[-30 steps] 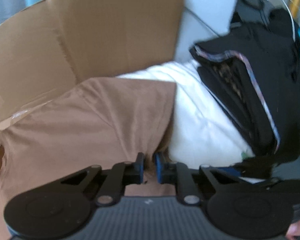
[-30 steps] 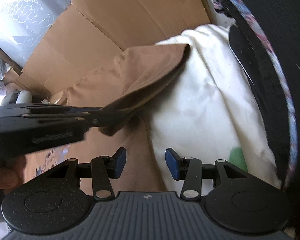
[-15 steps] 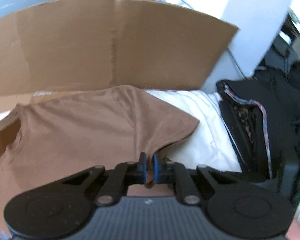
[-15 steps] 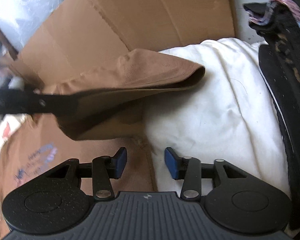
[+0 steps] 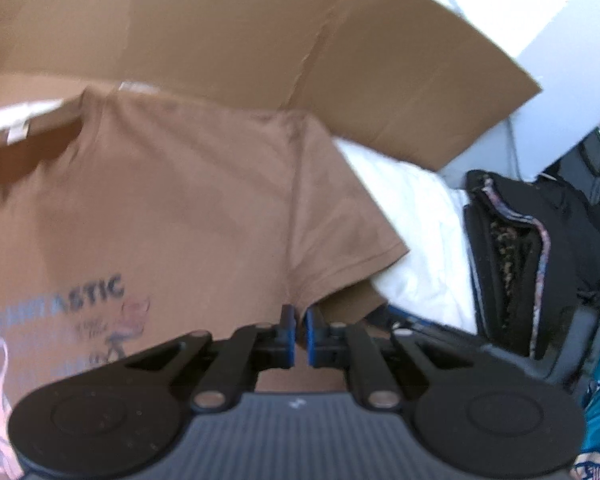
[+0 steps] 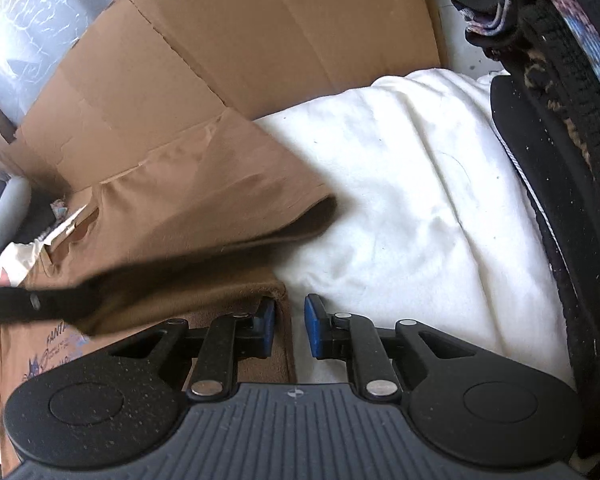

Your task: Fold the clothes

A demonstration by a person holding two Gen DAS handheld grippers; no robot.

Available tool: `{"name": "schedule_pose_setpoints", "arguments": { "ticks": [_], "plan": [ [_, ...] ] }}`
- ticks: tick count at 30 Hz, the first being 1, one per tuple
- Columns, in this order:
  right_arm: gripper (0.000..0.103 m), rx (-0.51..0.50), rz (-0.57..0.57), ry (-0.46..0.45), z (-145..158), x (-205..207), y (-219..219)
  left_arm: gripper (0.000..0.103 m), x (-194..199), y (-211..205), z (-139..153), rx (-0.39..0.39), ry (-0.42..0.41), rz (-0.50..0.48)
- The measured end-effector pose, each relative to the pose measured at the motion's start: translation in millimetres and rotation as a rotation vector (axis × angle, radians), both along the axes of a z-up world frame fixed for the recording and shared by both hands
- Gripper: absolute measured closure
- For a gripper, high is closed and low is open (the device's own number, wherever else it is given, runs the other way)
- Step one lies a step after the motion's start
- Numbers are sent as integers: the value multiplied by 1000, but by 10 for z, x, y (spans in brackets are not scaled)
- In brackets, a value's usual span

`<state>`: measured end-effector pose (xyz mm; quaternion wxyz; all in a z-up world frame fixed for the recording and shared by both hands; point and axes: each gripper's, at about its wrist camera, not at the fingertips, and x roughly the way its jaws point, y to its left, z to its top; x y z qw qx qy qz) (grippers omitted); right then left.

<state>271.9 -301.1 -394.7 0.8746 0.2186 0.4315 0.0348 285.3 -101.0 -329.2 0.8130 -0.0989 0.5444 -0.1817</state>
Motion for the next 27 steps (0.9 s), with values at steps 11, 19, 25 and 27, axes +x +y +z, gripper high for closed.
{"name": "schedule_pose_setpoints", "arguments": {
  "ticks": [11,19,25,27],
  "plan": [
    [83,2,7,-5,-5,2,-6,101,-45,174,-227,55,104,-25],
    [82,-12,16,2,48,-37,7,74,211,-148,275,67,-40,-181],
    [82,-27,25,5,126,-145,-33,68,381,-548,409,89,-114,-290],
    [81,-28,23,-2,159,-188,-58,67,399,-690,388,93,-126,-326]
  ]
}}
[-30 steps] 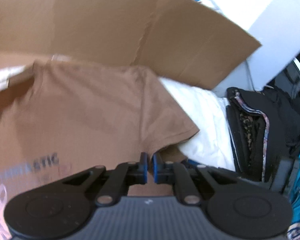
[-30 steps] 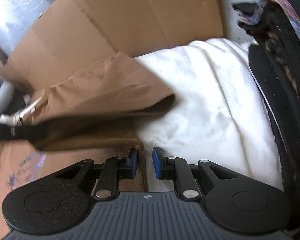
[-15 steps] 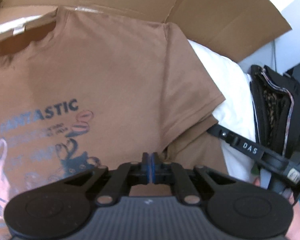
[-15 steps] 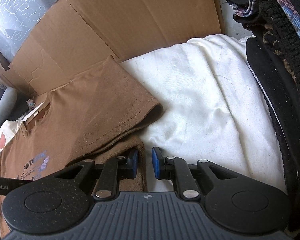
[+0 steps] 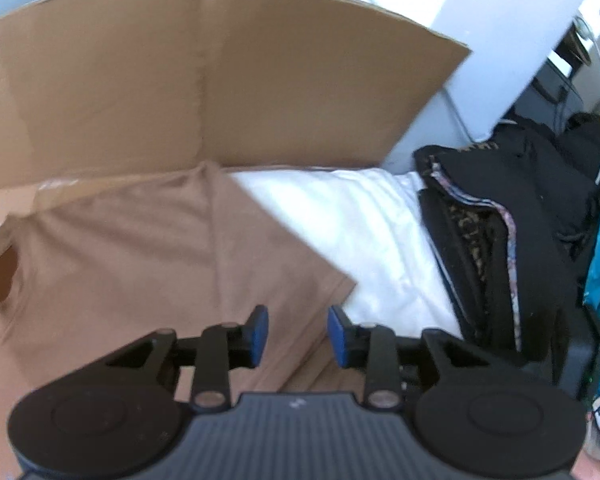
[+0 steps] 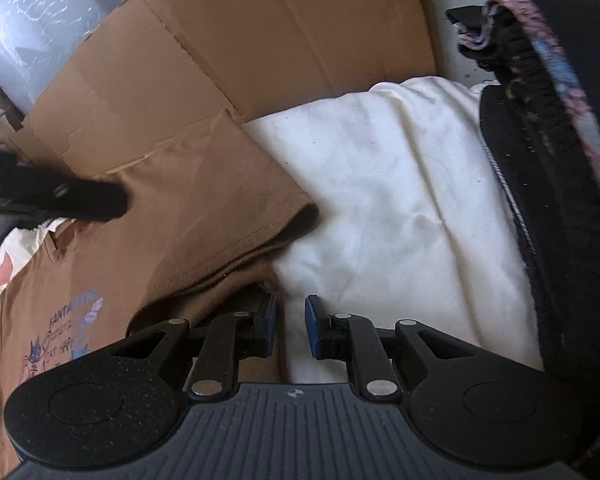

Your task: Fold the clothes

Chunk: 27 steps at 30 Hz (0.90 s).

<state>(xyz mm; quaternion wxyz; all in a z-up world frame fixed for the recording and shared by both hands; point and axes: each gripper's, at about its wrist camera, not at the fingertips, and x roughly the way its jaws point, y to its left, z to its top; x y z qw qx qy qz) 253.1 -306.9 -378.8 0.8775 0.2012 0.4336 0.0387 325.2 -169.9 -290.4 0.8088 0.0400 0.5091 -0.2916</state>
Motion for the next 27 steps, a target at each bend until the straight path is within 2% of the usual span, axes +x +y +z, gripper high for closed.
{"name": "schedule_pose_setpoints", "arguments": {
  "ticks": [4,8,12,18,23,27],
  "plan": [
    [80,-12,3,-16,60,-77,-56,61,17,-248,-106,3,2,-45],
    [80,-21,-26,-35,107,-165,-136,61,-15,-472,-283,25,-17,-76],
    [80,-29,-76,-50,122,-258,-219,61,-19,-586,-401,10,-32,-57],
    [80,-26,-92,-39,68,-311,-279,61,38,-744,-632,33,-45,-43],
    [80,-28,-93,-39,58,-321,-278,66,73,-754,-781,50,-49,-3],
    [80,-28,-96,-38,61,-321,-267,76,68,-703,-845,48,-59,37]
  ]
}}
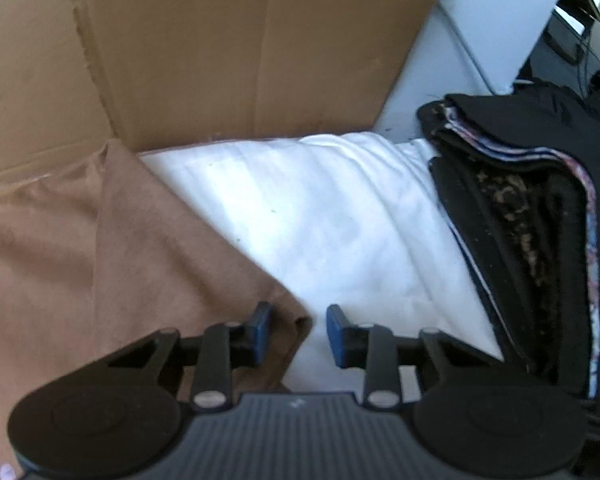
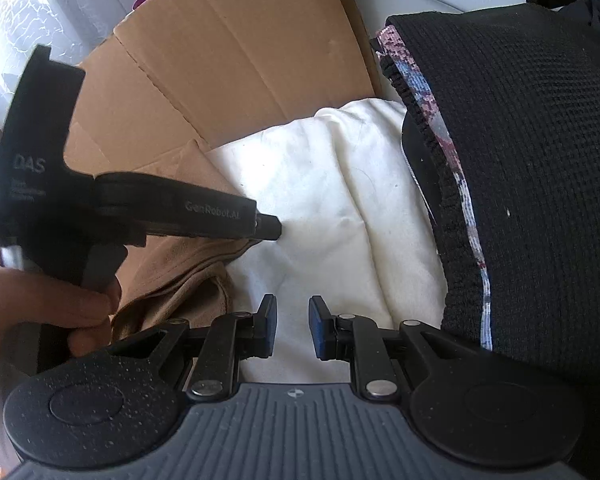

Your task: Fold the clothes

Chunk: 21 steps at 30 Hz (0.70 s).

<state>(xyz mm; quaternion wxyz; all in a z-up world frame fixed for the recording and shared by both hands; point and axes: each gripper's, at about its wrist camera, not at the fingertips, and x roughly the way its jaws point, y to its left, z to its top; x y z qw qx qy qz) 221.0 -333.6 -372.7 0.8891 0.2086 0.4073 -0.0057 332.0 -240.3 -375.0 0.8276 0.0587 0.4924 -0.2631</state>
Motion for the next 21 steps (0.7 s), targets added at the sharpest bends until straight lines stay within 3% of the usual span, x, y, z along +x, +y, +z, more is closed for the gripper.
{"name": "schedule_pose_setpoints", "arguments": {
  "ticks": [7,21],
  "plan": [
    [80,0,-7,-10,32,-1,6,99,69,138,104,-26,32,39],
    [80,-6,0,-94,315,320,-15,99,241,985,910,-94,-32,102]
  ]
}}
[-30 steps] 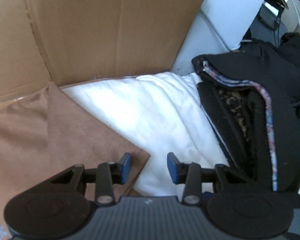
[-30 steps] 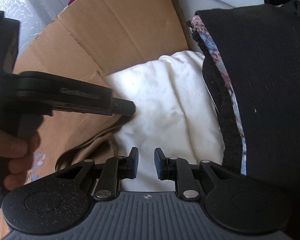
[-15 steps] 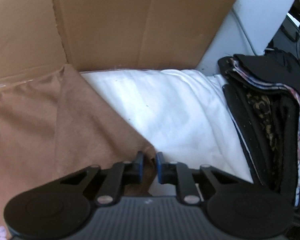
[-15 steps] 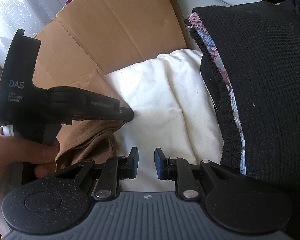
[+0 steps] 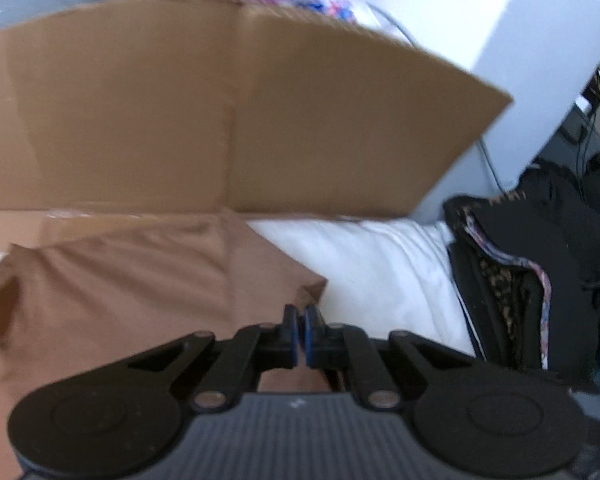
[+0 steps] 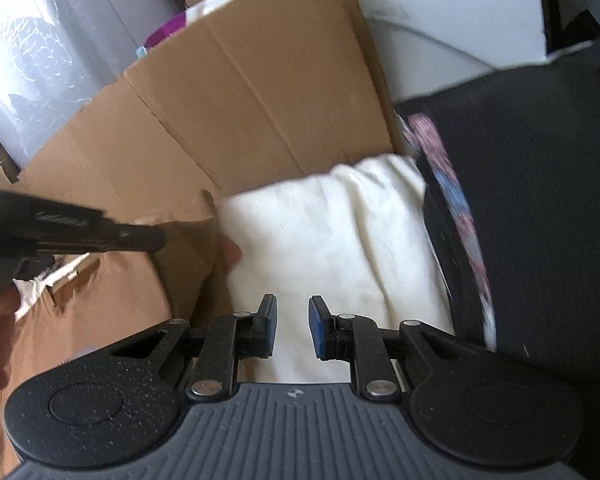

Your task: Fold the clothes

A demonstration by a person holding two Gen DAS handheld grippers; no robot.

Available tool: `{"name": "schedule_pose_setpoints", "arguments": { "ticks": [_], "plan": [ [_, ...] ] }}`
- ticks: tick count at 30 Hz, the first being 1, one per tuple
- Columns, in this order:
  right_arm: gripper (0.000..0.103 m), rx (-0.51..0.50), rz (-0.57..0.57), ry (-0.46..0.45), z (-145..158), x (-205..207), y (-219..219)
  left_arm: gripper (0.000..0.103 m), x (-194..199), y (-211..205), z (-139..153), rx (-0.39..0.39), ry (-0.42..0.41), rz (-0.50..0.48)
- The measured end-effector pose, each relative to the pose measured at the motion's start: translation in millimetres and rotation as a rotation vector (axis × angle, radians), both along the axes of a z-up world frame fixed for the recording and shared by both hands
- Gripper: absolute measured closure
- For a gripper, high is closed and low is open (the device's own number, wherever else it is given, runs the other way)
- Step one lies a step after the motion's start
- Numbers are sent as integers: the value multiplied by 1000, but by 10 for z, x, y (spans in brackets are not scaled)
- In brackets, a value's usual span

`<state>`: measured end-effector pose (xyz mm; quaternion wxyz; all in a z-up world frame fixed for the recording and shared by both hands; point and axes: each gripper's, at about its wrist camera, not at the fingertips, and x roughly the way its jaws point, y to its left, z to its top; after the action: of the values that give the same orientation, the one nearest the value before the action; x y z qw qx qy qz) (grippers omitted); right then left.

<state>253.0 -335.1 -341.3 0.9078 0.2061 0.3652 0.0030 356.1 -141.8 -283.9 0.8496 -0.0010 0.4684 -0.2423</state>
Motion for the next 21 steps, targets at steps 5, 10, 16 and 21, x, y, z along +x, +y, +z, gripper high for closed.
{"name": "schedule_pose_setpoints", "arguments": {
  "ticks": [5,10,16,21],
  "plan": [
    [80,-3,46,-12,86,196,91,99,95,335,42,-18,4,41],
    [80,-16,107,-31,171,505,153,100,156,655,-41,-42,26,113],
    [80,-36,186,-14,70,1014,302,99,234,1004,-269,-70,52,167],
    [80,-39,219,8,-21,1252,404,98,326,1262,-522,-133,84,189]
  ]
}}
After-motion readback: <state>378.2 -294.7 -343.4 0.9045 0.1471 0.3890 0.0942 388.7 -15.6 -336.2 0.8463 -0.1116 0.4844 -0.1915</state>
